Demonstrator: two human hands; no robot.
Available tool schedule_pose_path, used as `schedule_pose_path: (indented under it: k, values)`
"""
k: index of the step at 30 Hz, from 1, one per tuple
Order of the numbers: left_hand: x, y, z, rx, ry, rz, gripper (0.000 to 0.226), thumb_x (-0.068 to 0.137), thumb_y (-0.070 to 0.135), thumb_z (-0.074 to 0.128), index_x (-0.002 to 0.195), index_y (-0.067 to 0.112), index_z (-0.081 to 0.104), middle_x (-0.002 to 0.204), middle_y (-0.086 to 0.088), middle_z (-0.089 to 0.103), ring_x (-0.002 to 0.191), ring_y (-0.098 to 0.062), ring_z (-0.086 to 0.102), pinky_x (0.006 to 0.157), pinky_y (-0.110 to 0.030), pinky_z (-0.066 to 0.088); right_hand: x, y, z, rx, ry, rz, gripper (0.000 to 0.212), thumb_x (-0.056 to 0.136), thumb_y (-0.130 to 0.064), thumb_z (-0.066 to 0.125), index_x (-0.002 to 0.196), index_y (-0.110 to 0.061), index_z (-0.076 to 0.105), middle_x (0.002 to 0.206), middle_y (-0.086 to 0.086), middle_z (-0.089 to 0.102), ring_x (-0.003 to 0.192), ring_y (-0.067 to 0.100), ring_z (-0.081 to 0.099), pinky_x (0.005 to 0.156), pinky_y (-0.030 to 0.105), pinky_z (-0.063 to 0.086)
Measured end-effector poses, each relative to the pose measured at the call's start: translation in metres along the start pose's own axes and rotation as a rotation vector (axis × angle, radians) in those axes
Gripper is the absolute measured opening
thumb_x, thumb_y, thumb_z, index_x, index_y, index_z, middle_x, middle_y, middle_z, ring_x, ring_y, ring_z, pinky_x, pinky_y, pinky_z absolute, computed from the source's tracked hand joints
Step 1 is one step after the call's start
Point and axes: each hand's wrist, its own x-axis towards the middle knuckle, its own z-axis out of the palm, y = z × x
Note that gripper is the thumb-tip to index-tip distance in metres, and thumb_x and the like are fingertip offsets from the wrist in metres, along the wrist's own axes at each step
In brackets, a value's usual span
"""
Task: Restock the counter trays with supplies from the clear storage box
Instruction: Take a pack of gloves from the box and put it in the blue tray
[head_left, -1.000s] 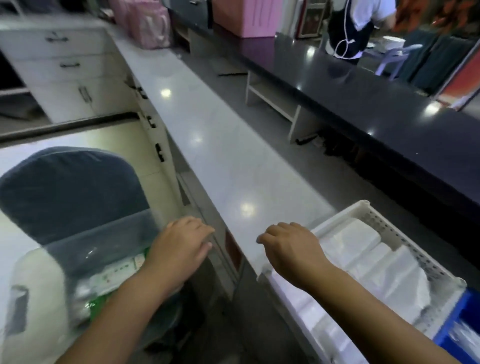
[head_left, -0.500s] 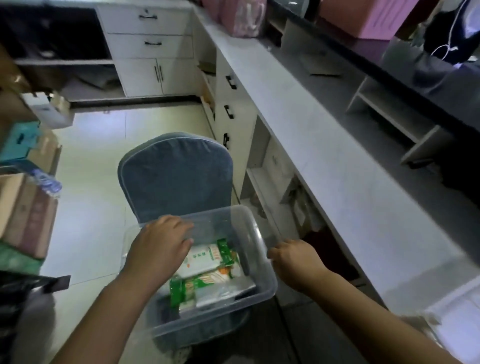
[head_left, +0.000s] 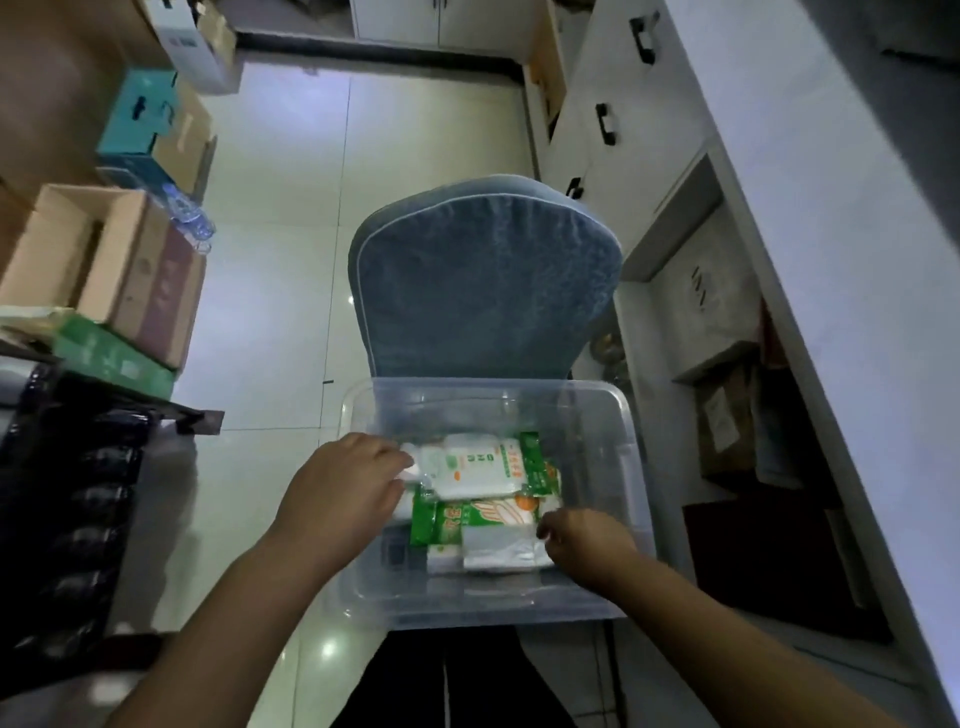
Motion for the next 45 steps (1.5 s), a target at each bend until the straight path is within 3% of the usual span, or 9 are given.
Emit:
schedule_pose_path:
  k: [9,17,22,29,33,37,39,41,45]
  values:
    - [0.04,-0.033,0.08,0.035,-0.125,-0.136,0.029,0.066,0.017,0.081,0.093,0.02,0.073,0.092,-0.001,0.075,0.081,-0.023,0.069,0.068,-0.036,0.056,0.132,0.008,0.053,-0.048,-0.1,-0.085,0.036,0.09,-0.015,0.046,0.123,-0.02,0.056,0.128,0.011,0.058,0.112,0.03,0.058,0.088,0.034,0.048]
    - [0.061,-0.048,0.148,0.04,-0.178,-0.132,0.032,0.051,0.011,0.086,0.08,0.019,0.074,0.084,-0.001,0.075,0.073,-0.021,0.07,0.06,-0.032,0.057,0.21,0.024,0.112,-0.266,0.034,-0.207,0.055,0.081,-0.012,0.055,0.134,-0.013,0.039,0.135,0.013,0.046,0.119,0.031,0.043,0.096,0.041,0.039]
    - [0.058,-0.055,0.167,0.032,-0.13,-0.154,0.033,0.053,0.015,0.087,0.082,0.022,0.075,0.087,0.0,0.075,0.075,-0.019,0.071,0.062,-0.033,0.057,0.231,0.028,0.122,-0.378,0.129,-0.223,0.054,0.075,-0.02,0.069,0.124,-0.017,0.046,0.121,0.012,0.055,0.105,0.032,0.052,0.086,0.044,0.046]
    - [0.059,-0.046,0.166,0.022,-0.111,-0.159,0.038,0.045,0.005,0.088,0.08,0.016,0.076,0.085,-0.005,0.075,0.074,-0.023,0.071,0.059,-0.034,0.056,0.226,0.02,0.087,-0.317,0.328,-0.381,0.032,0.055,0.0,0.08,0.083,-0.011,0.071,0.069,0.007,0.069,0.058,0.027,0.064,0.048,0.026,0.049]
    - [0.072,-0.033,0.156,0.024,-0.085,-0.174,0.054,0.041,0.005,0.088,0.092,0.014,0.074,0.092,-0.006,0.075,0.079,-0.024,0.071,0.063,-0.034,0.057,0.206,0.01,0.059,-0.212,0.422,-0.463,0.034,0.056,0.002,0.08,0.087,-0.012,0.073,0.071,0.007,0.072,0.059,0.027,0.066,0.052,0.026,0.052]
    - [0.083,-0.02,0.152,-0.002,-0.052,-0.134,0.068,0.041,0.01,0.088,0.105,0.009,0.068,0.102,-0.01,0.072,0.094,-0.028,0.068,0.082,-0.039,0.054,0.172,-0.001,0.039,-0.17,0.435,-0.618,0.035,0.061,-0.005,0.079,0.094,-0.015,0.072,0.072,0.004,0.072,0.06,0.027,0.066,0.052,0.027,0.053]
    - [0.084,-0.015,0.152,0.014,-0.124,-0.1,0.06,0.038,0.021,0.09,0.095,0.013,0.071,0.089,-0.005,0.074,0.083,-0.023,0.07,0.077,-0.033,0.055,0.155,-0.007,0.036,-0.137,0.449,-0.675,0.034,0.064,-0.007,0.079,0.096,-0.015,0.072,0.073,0.003,0.073,0.06,0.025,0.066,0.052,0.026,0.052]
    - [0.083,-0.011,0.148,0.062,-0.227,-0.108,0.043,0.033,0.027,0.09,0.072,0.021,0.072,0.062,0.001,0.07,0.054,-0.016,0.065,0.054,-0.023,0.051,0.141,-0.011,0.036,-0.084,0.458,-0.691,0.031,0.068,-0.008,0.078,0.097,-0.015,0.072,0.076,0.003,0.073,0.061,0.025,0.066,0.053,0.028,0.053]
    - [0.078,-0.013,0.141,0.118,-0.243,-0.139,0.042,0.023,0.011,0.09,0.058,0.017,0.067,0.042,-0.002,0.058,0.03,-0.018,0.051,0.035,-0.016,0.033,0.128,-0.001,0.042,0.103,0.489,-0.519,0.03,0.076,-0.012,0.069,0.106,-0.013,0.068,0.089,0.009,0.073,0.076,0.029,0.068,0.067,0.034,0.056]
